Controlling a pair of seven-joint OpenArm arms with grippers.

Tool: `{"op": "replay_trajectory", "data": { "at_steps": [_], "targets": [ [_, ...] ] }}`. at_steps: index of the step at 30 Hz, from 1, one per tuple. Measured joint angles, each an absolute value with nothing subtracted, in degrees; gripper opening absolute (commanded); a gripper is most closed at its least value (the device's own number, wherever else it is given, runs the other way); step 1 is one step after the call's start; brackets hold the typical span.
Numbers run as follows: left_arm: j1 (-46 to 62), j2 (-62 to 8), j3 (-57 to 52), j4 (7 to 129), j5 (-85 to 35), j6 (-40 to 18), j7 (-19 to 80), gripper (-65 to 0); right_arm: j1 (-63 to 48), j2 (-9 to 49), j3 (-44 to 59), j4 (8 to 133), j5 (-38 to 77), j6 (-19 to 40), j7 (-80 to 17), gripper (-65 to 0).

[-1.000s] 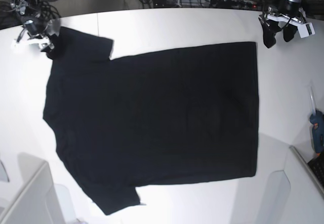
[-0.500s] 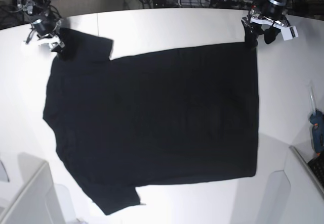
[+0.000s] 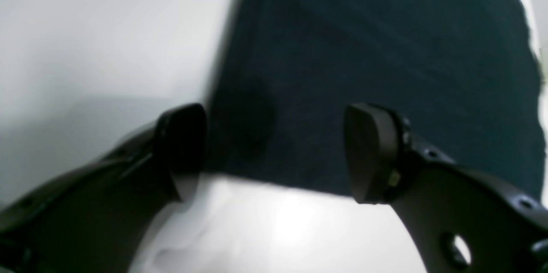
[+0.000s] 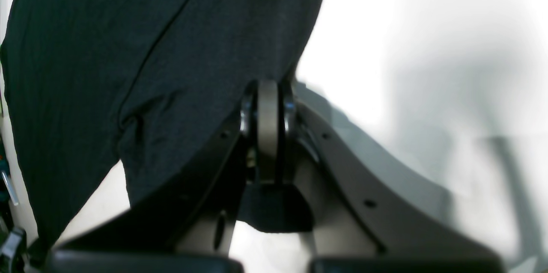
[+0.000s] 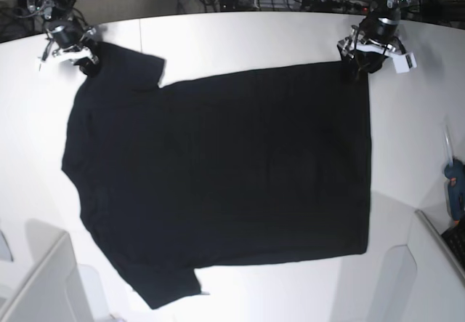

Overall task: Fold the T-shirt properly
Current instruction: 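Close both grippers on the shirt's shoulder corners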

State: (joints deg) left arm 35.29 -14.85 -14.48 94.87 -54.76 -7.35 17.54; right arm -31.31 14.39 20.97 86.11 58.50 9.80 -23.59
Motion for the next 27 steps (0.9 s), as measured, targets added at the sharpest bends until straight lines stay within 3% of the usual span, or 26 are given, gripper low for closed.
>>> {"op": "replay_trajectory", "data": {
  "at_steps": [7,12,15,18,27],
  "targets": [
    [33.36,-12.38,-14.52,93.89,-55.16,-7.62,18.31,-19.4,-31.31,14.39,20.88,86.11,58.5,9.78,-23.57,-65.0],
    [33.41,-12.4,-14.41,93.49,-55.0,-7.33,19.92,-47.1,-31.31,14.39,20.88,86.11,58.52,9.8,-23.55,-65.0],
    [33.58,-12.36,-14.41,93.3,-54.96,-7.11,20.56,-57.6,-31.31,14.39,20.88,86.11,58.5,9.78,-23.55,-65.0],
    [33.63,-12.34,-14.74,93.23,-54.87,-6.87,21.1,-64.0,-31.31,14.39,20.88,86.11,58.5,9.78,-23.55,-65.0],
    [33.67,-12.23,-17.98,93.08,-54.68,-6.44,21.87,-65.0,-31.31,14.39,20.86,86.13,58.5,9.78,-23.55,-65.0]
  ]
}}
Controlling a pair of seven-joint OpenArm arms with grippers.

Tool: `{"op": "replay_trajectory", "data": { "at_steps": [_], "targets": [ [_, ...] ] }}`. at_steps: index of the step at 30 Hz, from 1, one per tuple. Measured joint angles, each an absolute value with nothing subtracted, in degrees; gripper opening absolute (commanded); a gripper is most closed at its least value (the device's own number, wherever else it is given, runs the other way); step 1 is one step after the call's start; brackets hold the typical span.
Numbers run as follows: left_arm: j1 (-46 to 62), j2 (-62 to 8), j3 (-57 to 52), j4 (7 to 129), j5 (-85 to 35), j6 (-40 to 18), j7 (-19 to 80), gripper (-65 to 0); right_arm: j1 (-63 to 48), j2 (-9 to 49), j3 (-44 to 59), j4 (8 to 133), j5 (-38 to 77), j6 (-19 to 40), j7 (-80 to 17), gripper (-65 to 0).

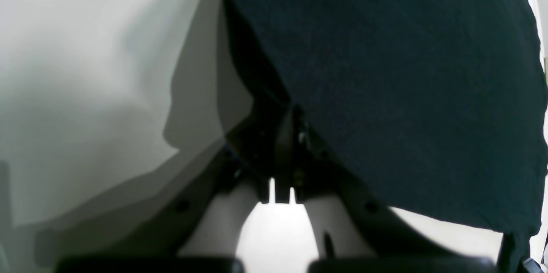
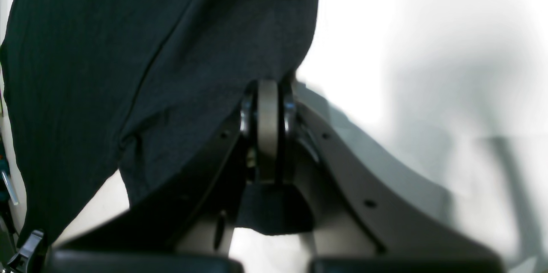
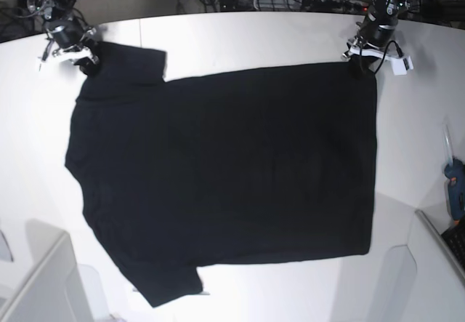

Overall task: Fold the T-shirt properly
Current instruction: 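Close both grippers on the shirt's shoulder corners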

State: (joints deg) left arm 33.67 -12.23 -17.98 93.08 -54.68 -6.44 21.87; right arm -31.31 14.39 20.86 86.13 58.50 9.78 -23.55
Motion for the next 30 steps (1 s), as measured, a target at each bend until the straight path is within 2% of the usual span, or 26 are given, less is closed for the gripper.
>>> {"op": "replay_trajectory", "data": {
  "at_steps": [1,2,6,8,10,30],
  "targets": [
    [33.69,-12.23,-17.98,93.08,-54.65,-6.44,21.89,-65.0,-31.31,14.39,20.86,86.13,58.5,9.78,-23.55,-65.0],
    [33.76,-12.23,-17.98,93.08,-54.65,-6.44,21.89,-61.1,-31.31,14.39,20.86,86.13,58.5,9.78,-23.55,-65.0],
    [34.3,-12.23,-18.02,93.17,-55.35,-7.57,21.12,-38.0,-31.31,14.39,20.86,86.13,58.5,9.78,-23.53,-65.0],
    [34.28,-12.21,-18.02,93.38,-55.61,-7.84,20.45,-29.0,-31.31,14.41,20.75,86.17,58.5,9.78,-23.51,-65.0],
    [34.26,-12.23,-18.06,93.43,-55.64,-8.03,20.12,-23.5,-31.31,14.41,20.75,86.19,58.48,9.78,-23.55,-65.0],
    [34.13,-12.23,-21.56,93.32,-54.89,-7.31,20.29,-22.4,-31.33,14.61,20.78,86.17,58.5,9.8,-23.66,-65.0]
  ]
}}
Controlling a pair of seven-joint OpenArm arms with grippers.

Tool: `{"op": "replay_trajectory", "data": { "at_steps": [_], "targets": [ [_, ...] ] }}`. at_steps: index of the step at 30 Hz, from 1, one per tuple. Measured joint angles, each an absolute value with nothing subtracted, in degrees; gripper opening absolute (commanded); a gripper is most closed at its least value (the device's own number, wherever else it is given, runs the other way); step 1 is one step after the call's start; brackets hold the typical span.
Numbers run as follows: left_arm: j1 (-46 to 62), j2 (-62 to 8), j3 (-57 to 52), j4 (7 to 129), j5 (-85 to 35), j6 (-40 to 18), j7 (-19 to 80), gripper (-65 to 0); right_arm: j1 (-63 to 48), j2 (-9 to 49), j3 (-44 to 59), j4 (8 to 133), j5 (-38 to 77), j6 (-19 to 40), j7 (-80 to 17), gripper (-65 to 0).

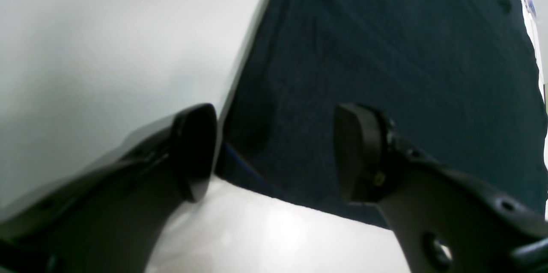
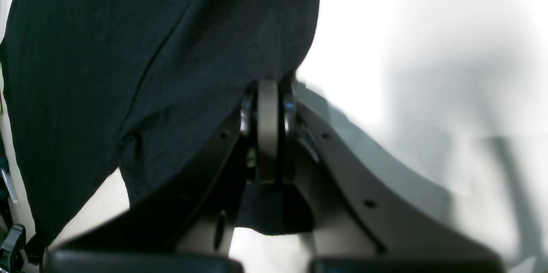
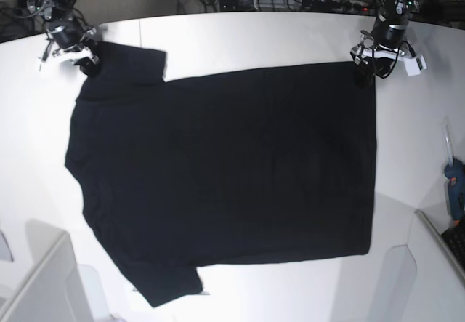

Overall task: Fold the T-shirt properly
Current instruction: 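Close both grippers on the shirt's shoulder corners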

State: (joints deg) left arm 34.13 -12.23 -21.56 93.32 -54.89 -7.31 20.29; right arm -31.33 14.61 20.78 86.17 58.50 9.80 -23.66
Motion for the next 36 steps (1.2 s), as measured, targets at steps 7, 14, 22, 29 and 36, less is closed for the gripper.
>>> {"op": "replay_trajectory", "data": {
  "at_steps": [7,14,22,29,36],
  "targets": [
    [32.95,-12.21,-21.54,90.7,-55.57,-8.19,18.96,-22.5,-31.31,14.59,20.78,86.17,58.5,9.8,-23.62,-65.0],
    [31.9,-12.49,-21.54,88.4,-56.03,-9.5,17.3,-22.7,-31.35,14.59,20.78,86.17,58.5,9.8,-23.66,-65.0],
    [31.75,-12.53,-21.91,88.4,-56.69,-9.5,19.25,-24.2,-31.35,14.57,20.78,86.17,58.5,9.82,-23.66,-65.0],
    [31.44,-12.38,-21.91,88.01,-56.86,-8.97,21.89,-49.5,-31.35,14.55,20.78,86.17,58.48,9.8,-23.62,-65.0],
    [31.11,-12.36,-21.76,87.77,-56.82,-8.8,23.0,-65.0,-31.4,14.57,20.78,86.19,58.5,9.8,-23.59,-65.0]
  ]
}}
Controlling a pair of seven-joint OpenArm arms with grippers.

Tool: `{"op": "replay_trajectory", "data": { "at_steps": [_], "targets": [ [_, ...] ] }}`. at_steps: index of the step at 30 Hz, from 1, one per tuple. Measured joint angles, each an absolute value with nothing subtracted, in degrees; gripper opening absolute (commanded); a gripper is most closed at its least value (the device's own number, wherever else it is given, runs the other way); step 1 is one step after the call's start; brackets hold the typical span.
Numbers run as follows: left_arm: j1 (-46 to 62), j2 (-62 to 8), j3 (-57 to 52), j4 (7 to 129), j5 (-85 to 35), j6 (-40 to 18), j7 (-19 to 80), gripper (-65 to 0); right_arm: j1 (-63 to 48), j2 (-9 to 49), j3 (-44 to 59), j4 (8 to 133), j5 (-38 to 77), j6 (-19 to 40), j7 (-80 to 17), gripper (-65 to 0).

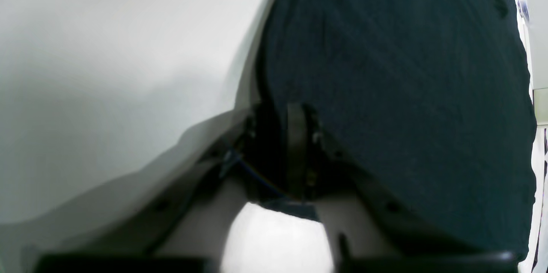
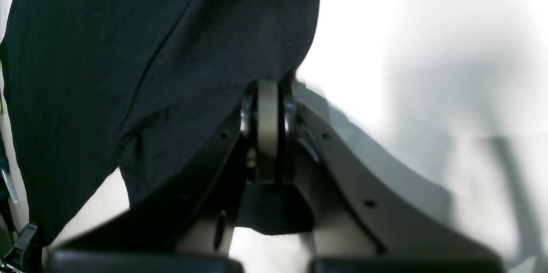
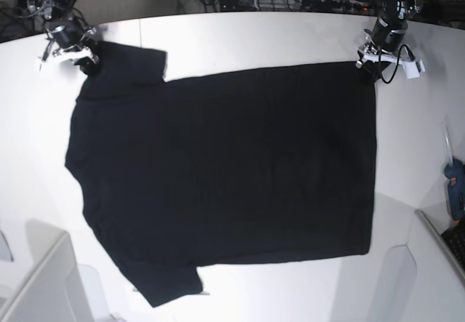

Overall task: Fold the T-shirt properly
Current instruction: 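Close both grippers on the shirt's shoulder corners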

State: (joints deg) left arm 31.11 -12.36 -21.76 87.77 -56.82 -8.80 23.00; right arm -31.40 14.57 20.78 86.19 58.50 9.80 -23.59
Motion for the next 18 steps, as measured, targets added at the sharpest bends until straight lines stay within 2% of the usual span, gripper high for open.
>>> {"op": "replay_trajectory", "data": {
  "at_steps": [9,18],
  "targets": [
    [32.25,-13.76,-21.54,88.33,-56.9,-8.86,24.1,-65.0,-34.74,14.37,20.78,89.89,57.87,9.37,-24.51,-65.0],
    [37.71,-15.97,-21.78,95.26,-54.5,-6.83,28.99,-65.0,-40.77,14.06,20.75,95.7,56.47,7.92,-26.46,-65.0]
  ]
}}
